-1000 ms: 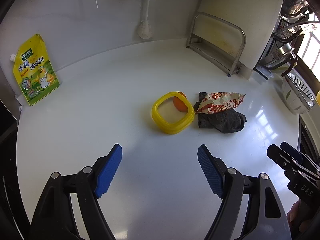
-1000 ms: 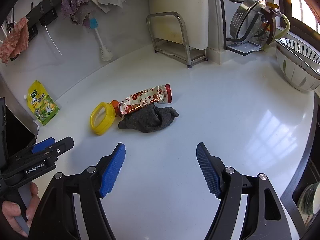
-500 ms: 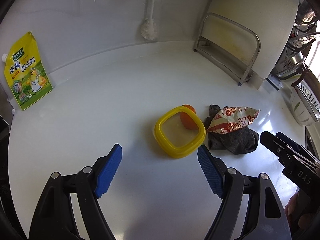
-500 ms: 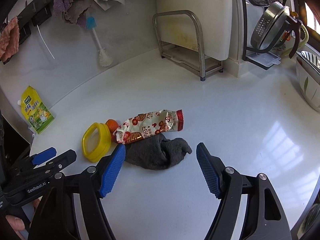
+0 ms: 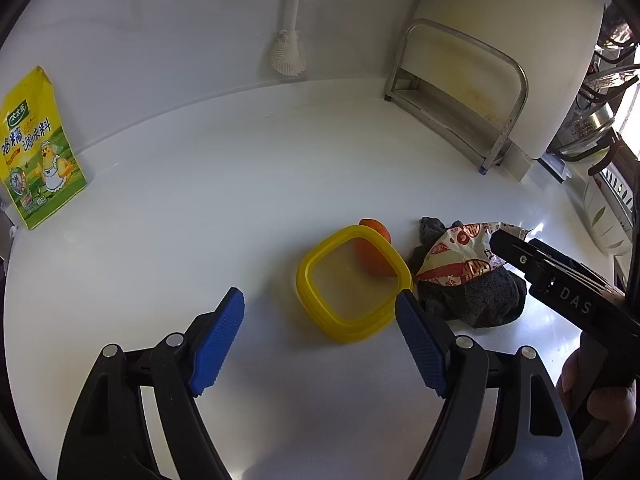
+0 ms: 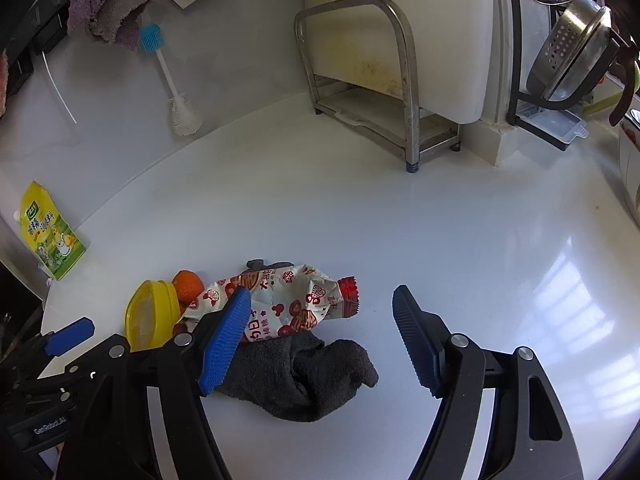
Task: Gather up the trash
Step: 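Grasp the snack wrapper with the right tool while the left tool grasps the yellow lid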
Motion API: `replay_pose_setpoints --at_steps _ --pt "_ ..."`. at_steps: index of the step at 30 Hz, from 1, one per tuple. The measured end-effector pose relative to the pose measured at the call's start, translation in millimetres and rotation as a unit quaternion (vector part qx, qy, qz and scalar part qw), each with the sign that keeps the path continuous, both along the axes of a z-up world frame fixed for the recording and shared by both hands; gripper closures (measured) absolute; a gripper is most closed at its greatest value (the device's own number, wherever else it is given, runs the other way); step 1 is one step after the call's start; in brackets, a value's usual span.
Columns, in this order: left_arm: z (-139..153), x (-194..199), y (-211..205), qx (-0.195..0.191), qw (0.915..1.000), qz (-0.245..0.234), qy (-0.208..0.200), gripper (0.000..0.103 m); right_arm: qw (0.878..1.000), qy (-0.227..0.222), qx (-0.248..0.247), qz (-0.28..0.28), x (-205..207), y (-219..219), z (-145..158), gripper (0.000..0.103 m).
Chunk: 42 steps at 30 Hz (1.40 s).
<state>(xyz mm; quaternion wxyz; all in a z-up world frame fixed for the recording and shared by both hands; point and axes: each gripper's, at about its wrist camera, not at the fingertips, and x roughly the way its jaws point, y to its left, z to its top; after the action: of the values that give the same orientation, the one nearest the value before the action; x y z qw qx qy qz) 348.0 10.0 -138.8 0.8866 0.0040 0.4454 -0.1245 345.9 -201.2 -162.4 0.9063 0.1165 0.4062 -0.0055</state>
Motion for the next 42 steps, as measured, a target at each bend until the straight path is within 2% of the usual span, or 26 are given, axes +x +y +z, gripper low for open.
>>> replay_pose_setpoints --at_steps 5,6,8,14,16,24,26,29,42 --pt "-1 2 0 -0.001 1.0000 0.001 0.001 0.027 1.000 0.003 0.013 0.010 11 -1 -7 0.033" --pt "-1 2 0 -0.001 1.0000 0.002 0.000 0.027 1.000 0.000 0.011 0.013 12 0 -7 0.035" --pt "-2 3 0 -0.001 1.0000 0.006 0.002 0.027 1.000 0.000 0.011 0.023 13 3 -7 0.045" --pt "-3 0 0 -0.018 0.9998 0.003 0.003 0.027 0.999 -0.010 0.019 0.035 11 6 -6 0.057" --pt "-2 -1 -1 -0.024 0.9997 0.002 0.002 0.027 0.999 -0.015 0.022 0.037 10 6 -5 0.065" --pt "-7 7 -13 -0.024 0.9995 0.003 0.019 0.027 0.998 -0.039 0.037 0.023 -1 -4 6 0.073" --pt "-10 12 -14 -0.033 0.9989 0.009 0.031 0.027 0.998 -0.040 0.038 0.015 -5 -11 10 0.096" --pt "-10 18 -14 -0.046 0.9979 0.015 0.042 0.027 0.998 -0.043 0.035 0.001 -12 -22 13 0.095" --pt "-16 30 -22 -0.055 0.9960 0.029 0.064 0.028 0.998 -0.054 0.041 -0.016 -34 -36 18 0.095"
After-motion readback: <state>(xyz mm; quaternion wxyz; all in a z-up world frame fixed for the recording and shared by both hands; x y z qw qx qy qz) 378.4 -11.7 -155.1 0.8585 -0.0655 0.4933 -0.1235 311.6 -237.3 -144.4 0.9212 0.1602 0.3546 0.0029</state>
